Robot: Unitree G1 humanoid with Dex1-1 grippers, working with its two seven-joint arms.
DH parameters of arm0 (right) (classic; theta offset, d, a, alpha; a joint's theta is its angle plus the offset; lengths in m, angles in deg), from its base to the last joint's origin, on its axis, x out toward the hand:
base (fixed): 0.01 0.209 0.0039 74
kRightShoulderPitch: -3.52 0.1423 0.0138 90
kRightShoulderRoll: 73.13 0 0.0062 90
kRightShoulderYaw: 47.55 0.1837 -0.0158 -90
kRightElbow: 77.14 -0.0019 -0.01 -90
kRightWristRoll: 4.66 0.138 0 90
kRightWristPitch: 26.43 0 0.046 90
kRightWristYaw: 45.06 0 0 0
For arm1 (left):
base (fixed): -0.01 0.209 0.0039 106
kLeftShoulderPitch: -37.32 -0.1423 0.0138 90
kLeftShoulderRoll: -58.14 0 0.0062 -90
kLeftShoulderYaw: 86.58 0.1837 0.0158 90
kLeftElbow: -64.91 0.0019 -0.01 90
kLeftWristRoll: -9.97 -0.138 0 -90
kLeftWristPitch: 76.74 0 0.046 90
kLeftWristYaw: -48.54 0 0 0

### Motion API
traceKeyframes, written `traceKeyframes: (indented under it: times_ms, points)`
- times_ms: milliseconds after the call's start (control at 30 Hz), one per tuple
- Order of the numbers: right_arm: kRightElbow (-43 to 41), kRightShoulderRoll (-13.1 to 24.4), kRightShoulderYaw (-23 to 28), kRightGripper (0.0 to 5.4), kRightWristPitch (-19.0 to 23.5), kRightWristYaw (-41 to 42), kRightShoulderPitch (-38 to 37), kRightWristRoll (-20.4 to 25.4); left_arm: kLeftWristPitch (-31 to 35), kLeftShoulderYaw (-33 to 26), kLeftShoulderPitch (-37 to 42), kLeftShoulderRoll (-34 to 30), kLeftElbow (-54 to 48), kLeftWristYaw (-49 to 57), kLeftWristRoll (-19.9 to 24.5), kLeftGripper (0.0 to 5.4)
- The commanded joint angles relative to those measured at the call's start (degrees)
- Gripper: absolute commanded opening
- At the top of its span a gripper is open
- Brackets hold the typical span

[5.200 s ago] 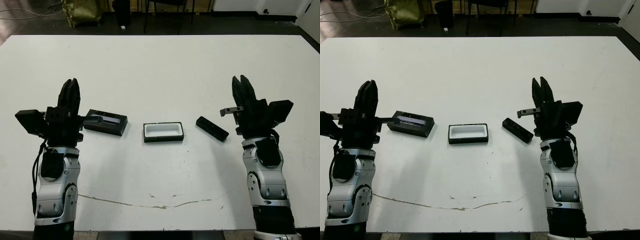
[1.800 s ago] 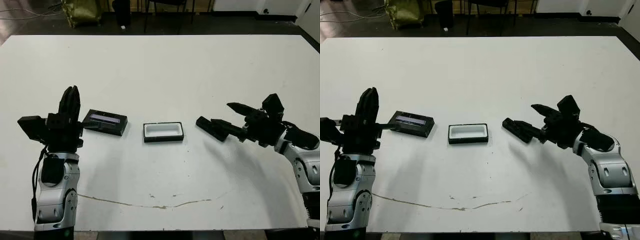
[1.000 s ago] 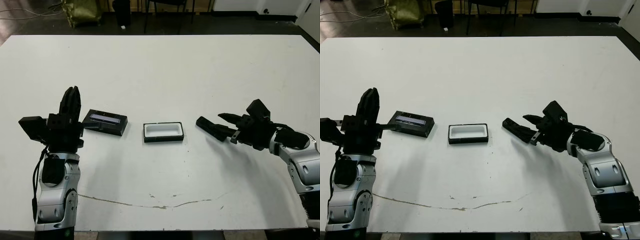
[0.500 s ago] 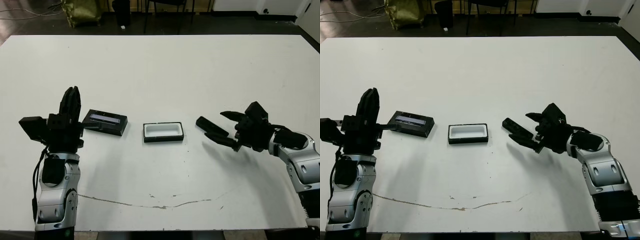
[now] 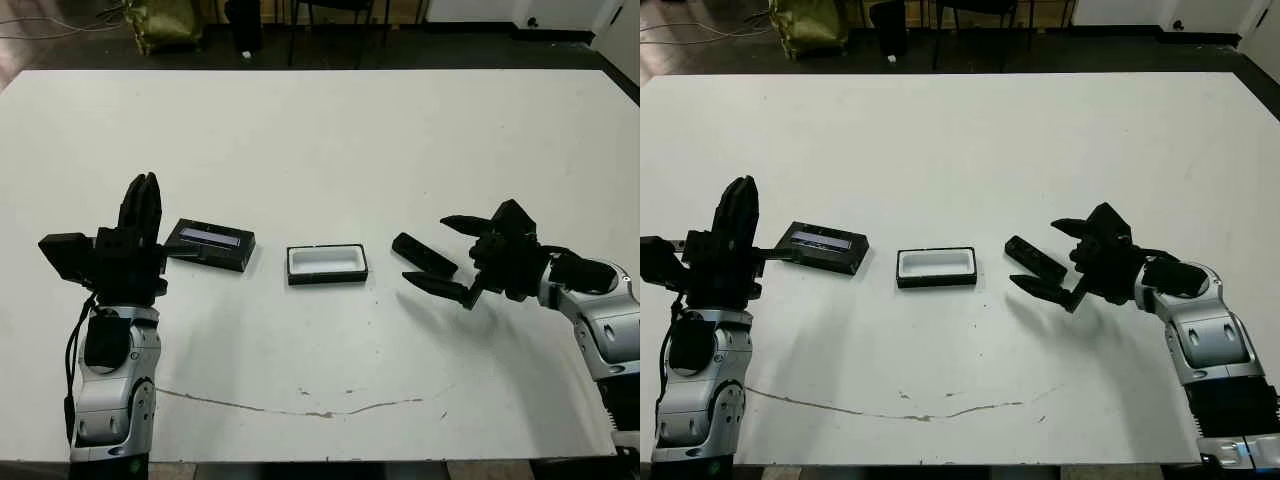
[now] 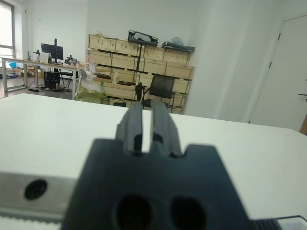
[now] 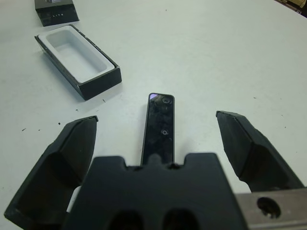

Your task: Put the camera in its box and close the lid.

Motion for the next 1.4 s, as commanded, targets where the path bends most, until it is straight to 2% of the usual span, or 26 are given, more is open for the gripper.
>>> traceKeyframes:
  times_ms: [33,133,367,567,900,1000,1167,1400]
  points:
    - [2.51,0.34,-0.28,5.37,-0.11,0.42,0.03,-0.26,0.24,0.06,-1.13,0.2,0.97,0.02,0.09,0.0]
    - [4.15,0.51,-0.74,5.37,-2.07,1.09,0.36,-0.89,0.12,0.07,-1.12,0.2,1.02,0.08,-0.05,0.0]
    - [4.55,1.03,-1.06,5.37,-2.85,1.52,0.17,-1.9,0.54,0.08,-1.19,0.35,0.74,0.38,-0.05,0.0]
    - [5.39,0.54,-0.61,5.37,0.94,1.91,0.12,-0.6,0.13,0.08,-1.19,0.27,0.91,0.17,-0.16,0.0]
    - [7.24,0.36,-1.15,5.37,0.12,1.39,-0.48,-1.51,0.01,0.15,-1.18,0.46,1.01,0.22,-0.19,0.0]
    - [7.39,0.52,-1.66,5.03,0.6,0.94,-0.54,-2.24,0.06,0.2,-1.22,0.47,0.94,0.48,-0.61,0.0]
    - [8.75,0.17,-2.22,3.92,0.47,1.19,-0.72,-2.14,-0.05,0.3,-1.18,0.37,1.23,0.32,-0.71,0.0]
    - [5.95,0.98,-2.67,2.69,-2.77,-0.45,-2.64,-3.7,0.21,0.31,-1.21,0.4,1.11,0.25,-0.3,0.0]
